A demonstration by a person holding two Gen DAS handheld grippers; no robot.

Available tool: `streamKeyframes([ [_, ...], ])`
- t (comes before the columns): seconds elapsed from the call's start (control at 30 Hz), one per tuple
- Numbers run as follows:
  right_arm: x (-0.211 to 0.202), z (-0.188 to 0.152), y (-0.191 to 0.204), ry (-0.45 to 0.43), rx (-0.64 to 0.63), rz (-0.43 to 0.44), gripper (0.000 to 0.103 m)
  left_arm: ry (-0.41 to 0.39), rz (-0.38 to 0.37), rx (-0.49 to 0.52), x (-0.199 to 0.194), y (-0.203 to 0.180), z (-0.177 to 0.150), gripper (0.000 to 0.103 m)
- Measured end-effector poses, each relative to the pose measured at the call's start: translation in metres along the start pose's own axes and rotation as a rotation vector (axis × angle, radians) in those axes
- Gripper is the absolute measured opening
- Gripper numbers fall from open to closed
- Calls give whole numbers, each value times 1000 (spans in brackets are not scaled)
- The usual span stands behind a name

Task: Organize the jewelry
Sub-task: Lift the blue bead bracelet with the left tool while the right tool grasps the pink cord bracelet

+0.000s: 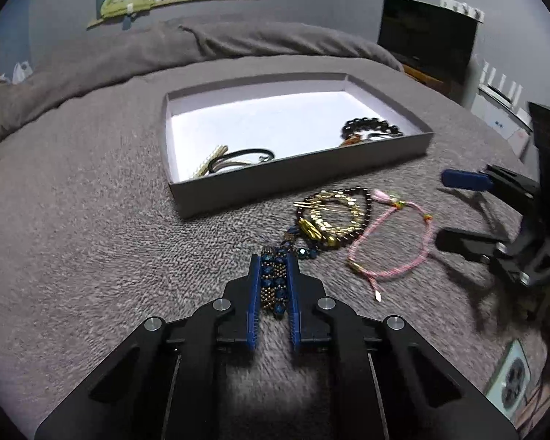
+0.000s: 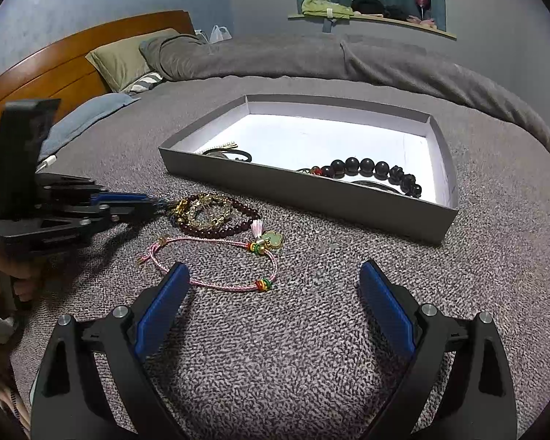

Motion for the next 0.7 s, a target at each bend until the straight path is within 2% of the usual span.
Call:
streamKeyframes([
  [0.07,0,0,0,0,-2,1,93,-4,-2,8,-11,2,0,13],
  [0.1,1,0,0,0,-3,0,93,-6,3,11,-17,5,-1,7],
  [0.3,1,-1,1,7,-6,-1,93,18,-3,-13,-26,21,-8,7],
  [0.37,2,-1,1,8,-7,-2,93,24,-33,-28,-22,21,-11,8],
  [0.47,2,-1,1,6,-7,-2,93,33,-31,-16,-15,16,-13,31],
  [0.5,2,-1,1,6,-6,0,93,27,-29,-2,-13,12,-12,46],
  [0.53,1,-1,1,6,-6,1,93,21,-30,7,-12,9,-12,55],
  [0.7,1,0,2,4,-11,2,93,45,-4,53,6,-3,-15,55],
])
Point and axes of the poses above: each gripper's, at about its wrist camera, not at the fingertips, and x roughly the way its jaws point, y to its left, z to its top, the point moved 8 cm from there along x, roughly the way its jaws point, and after that the axes turned 10 degrees about z, right-handed, at the moved point
